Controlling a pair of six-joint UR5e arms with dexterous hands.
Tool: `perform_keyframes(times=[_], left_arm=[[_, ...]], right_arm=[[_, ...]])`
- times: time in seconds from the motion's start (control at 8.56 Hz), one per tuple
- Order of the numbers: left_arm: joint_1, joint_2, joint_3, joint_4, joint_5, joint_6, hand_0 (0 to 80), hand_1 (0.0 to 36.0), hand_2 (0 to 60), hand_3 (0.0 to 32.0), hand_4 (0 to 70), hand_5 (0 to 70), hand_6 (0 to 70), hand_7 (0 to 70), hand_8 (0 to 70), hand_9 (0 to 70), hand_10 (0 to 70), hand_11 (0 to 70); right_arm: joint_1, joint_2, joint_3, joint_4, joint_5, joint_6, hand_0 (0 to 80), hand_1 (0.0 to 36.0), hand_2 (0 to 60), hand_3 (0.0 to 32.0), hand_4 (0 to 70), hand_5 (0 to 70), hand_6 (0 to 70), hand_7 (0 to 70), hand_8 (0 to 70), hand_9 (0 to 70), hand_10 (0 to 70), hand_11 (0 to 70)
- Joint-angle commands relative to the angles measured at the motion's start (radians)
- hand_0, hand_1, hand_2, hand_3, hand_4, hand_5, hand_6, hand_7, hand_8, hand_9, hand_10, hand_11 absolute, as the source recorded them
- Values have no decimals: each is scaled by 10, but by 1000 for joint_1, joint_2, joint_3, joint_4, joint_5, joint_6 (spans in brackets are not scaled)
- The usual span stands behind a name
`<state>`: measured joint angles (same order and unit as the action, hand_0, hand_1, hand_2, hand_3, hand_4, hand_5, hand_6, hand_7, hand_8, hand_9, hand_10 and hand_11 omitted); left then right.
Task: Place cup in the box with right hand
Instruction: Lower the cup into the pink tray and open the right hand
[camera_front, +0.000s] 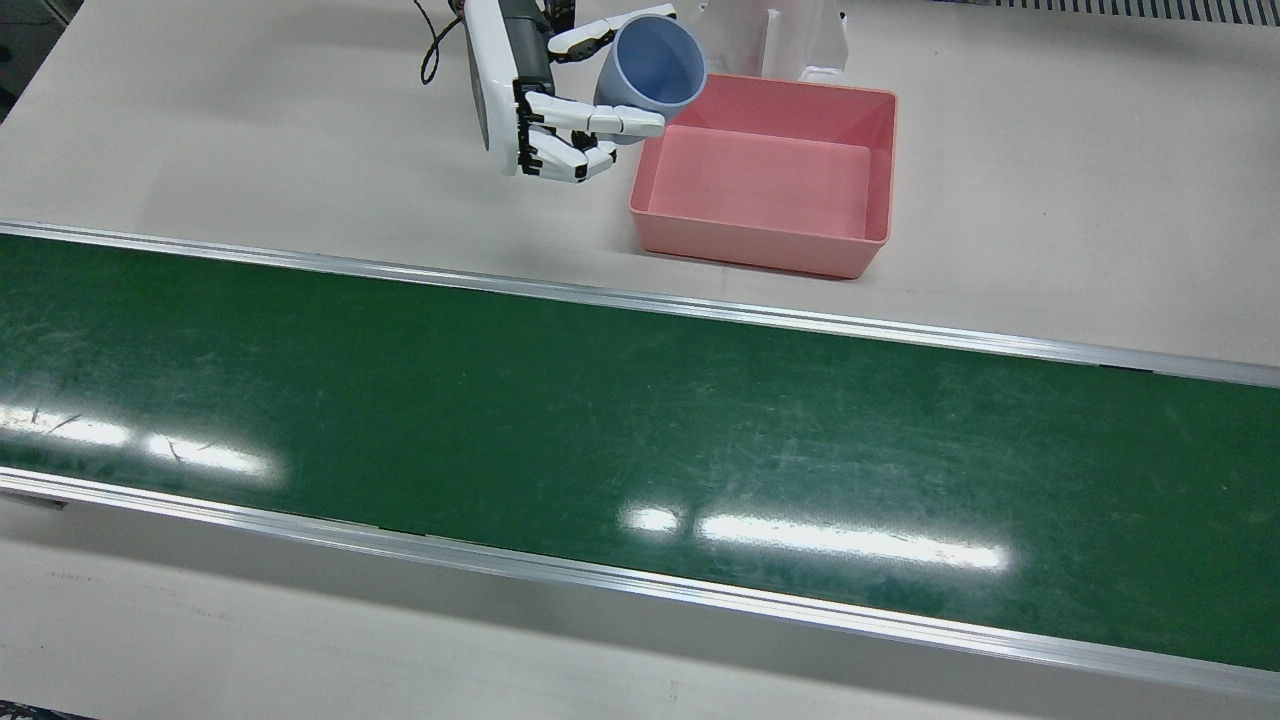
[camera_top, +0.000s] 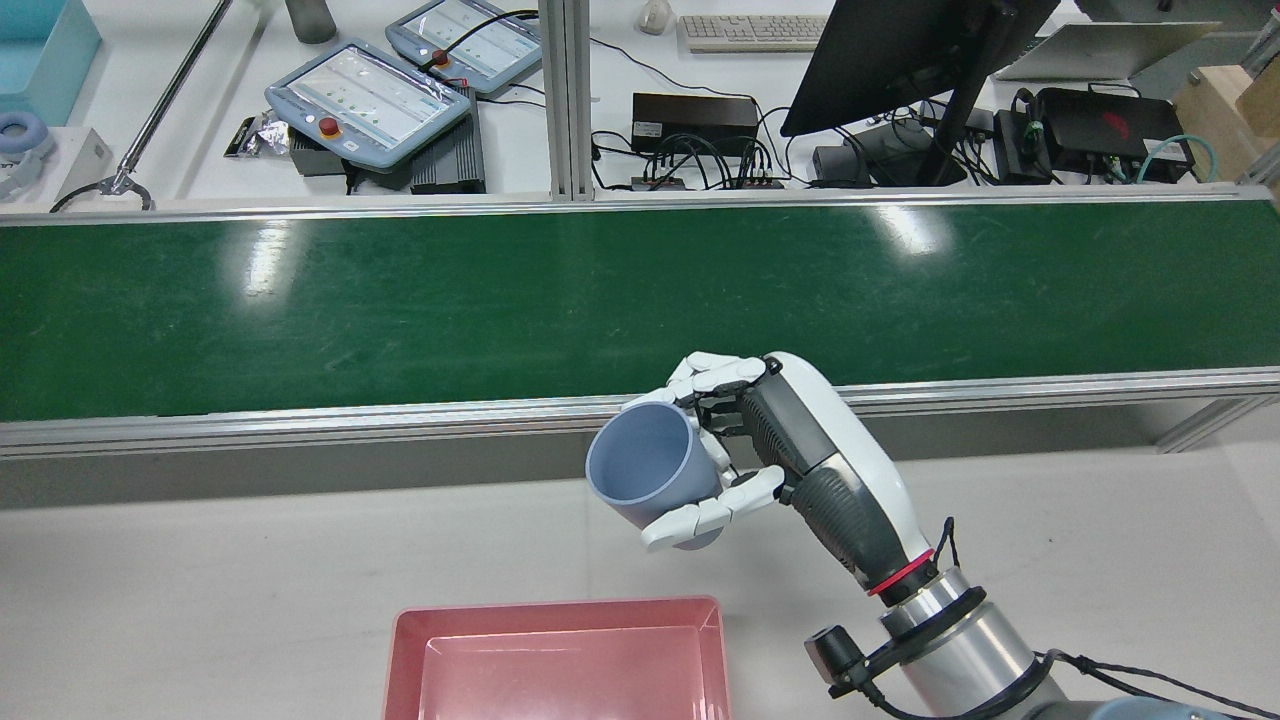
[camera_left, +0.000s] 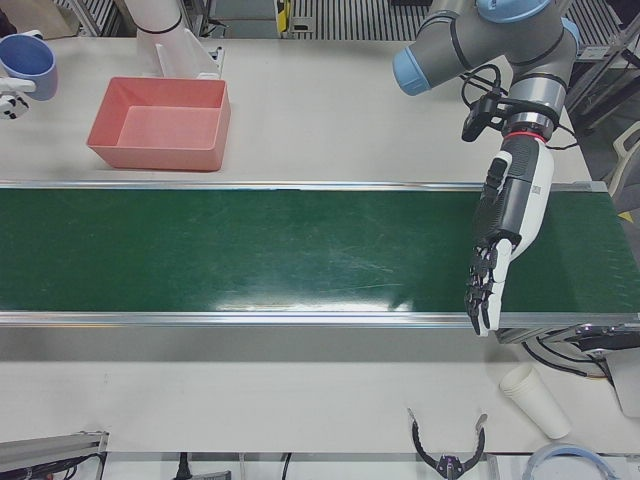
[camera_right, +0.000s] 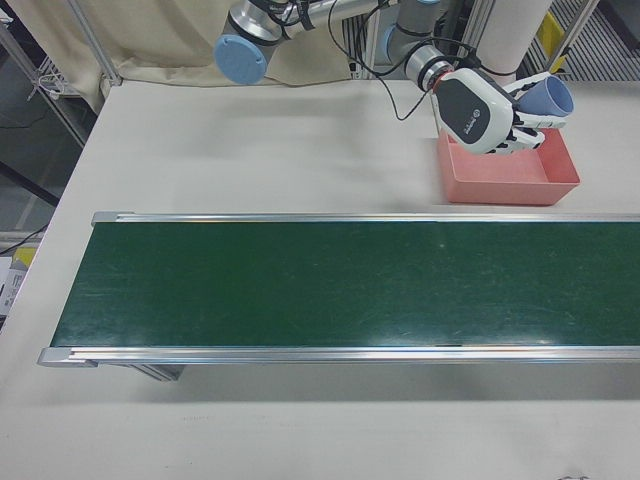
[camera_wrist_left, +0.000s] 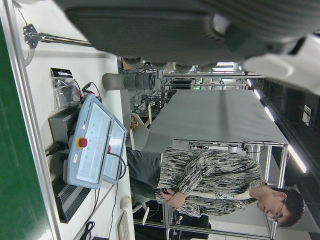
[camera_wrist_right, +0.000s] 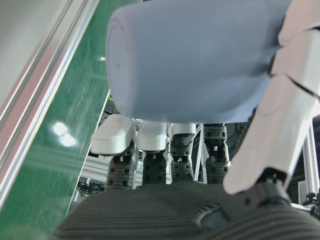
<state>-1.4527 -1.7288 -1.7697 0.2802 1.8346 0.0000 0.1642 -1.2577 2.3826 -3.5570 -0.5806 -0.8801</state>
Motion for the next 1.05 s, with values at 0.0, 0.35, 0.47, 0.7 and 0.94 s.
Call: perform_keyframes(times=[0.0,0.35,0.47,0.7,0.94], left_arm=[[0,0,1,-1,0,0,0,0,0,0,0,0,0,0,0,0,0,0],[0,0,1,-1,0,0,0,0,0,0,0,0,0,0,0,0,0,0],[0,0,1,-1,0,0,0,0,0,0,0,0,0,0,0,0,0,0],[2,0,3,-1,0,0,0,0,0,0,0,0,0,0,0,0,0,0],[0,0,3,-1,0,0,0,0,0,0,0,0,0,0,0,0,0,0]], right_arm=[[-159,9,-16,207,16,-277,623,193,232,0,700,127,389,700,505,700,496,700],[-193,8,-23,270,16,-344,716,212,36,0,368,74,52,157,57,85,25,59],[-193,6,-23,270,16,-338,716,205,28,0,358,75,55,170,67,100,29,63],[-195,3,-22,270,15,-329,689,209,29,0,316,77,59,186,78,119,35,72],[-193,3,-22,270,13,-326,711,178,8,0,346,77,63,200,85,131,38,76]])
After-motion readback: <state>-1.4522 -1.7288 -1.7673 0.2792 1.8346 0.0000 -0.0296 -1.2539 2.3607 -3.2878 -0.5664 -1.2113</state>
